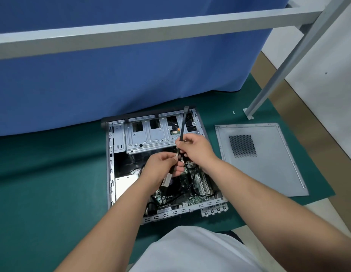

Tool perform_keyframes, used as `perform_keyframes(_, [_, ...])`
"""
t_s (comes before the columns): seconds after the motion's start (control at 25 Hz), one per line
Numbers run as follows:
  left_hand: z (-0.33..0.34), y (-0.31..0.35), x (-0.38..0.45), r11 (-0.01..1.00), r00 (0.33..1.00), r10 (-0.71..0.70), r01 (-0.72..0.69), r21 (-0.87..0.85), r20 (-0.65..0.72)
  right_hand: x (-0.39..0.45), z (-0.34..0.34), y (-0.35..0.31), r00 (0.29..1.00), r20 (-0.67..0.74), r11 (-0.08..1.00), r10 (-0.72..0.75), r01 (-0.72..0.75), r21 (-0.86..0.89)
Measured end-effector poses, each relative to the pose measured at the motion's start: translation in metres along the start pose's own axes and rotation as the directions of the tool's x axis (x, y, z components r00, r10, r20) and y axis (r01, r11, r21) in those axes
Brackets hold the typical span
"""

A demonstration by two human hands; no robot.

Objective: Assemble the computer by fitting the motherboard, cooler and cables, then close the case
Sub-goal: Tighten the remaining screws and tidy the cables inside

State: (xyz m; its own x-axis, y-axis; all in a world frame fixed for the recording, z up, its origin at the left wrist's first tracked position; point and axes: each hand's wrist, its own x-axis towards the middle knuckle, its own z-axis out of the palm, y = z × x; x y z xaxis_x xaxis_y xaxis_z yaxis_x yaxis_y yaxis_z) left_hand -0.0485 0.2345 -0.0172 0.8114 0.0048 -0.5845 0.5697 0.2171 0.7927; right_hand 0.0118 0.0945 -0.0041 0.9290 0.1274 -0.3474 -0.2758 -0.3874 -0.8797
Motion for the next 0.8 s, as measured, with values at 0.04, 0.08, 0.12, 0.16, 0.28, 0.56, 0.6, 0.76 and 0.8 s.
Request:
perform_keyframes(0.04, [-0.001, -0.001, 0.000, 1.000, 1.000, -0.013, 0.013, -0.019, -0.006, 0.001, -0.001, -0.002, 1.000, 0.027, 1.000, -0.003, 0.003, 0.025])
perform_keyframes(0.08, [-0.002, -0.002, 0.001, 0.999, 1.000, -0.015, 0.015, -0.029, -0.014, 0.001, -0.001, -0.004, 0.998, 0.061, 0.999, -0.008, 0.005, 0.046])
perform_keyframes(0.12, [-0.003, -0.002, 0.002, 1.000, 1.000, -0.010, 0.009, -0.022, -0.028, 0.001, 0.000, -0.005, 0.996, 0.091, 0.998, -0.011, 0.006, 0.055])
perform_keyframes(0.16, [-0.004, -0.003, 0.005, 1.000, 0.999, 0.000, 0.000, 0.001, -0.046, 0.001, 0.001, -0.005, 0.994, 0.111, 0.998, -0.011, 0.005, 0.057])
perform_keyframes(0.28, [-0.006, -0.006, 0.014, 0.992, 0.992, 0.024, -0.008, 0.127, -0.122, 0.005, 0.001, -0.008, 0.997, 0.070, 0.997, -0.007, 0.002, 0.073])
perform_keyframes(0.56, [-0.011, -0.012, 0.008, 0.969, 0.998, 0.043, -0.032, 0.245, -0.040, 0.035, -0.016, -0.017, 0.992, -0.123, 0.997, -0.042, 0.049, 0.060])
perform_keyframes(0.6, [-0.010, -0.011, 0.004, 0.975, 0.999, 0.034, -0.037, 0.217, 0.016, 0.037, -0.018, -0.015, 0.988, -0.143, 0.999, -0.051, 0.050, -0.007])
perform_keyframes(0.76, [-0.020, -0.009, -0.007, 0.968, 0.987, -0.066, 0.028, 0.251, 0.146, 0.043, -0.032, -0.024, 0.971, -0.232, 0.998, -0.058, 0.063, 0.017])
perform_keyframes(0.8, [-0.026, -0.011, -0.010, 0.951, 0.984, -0.097, 0.046, 0.305, 0.153, 0.043, -0.036, -0.028, 0.971, -0.234, 0.995, -0.052, 0.071, 0.073])
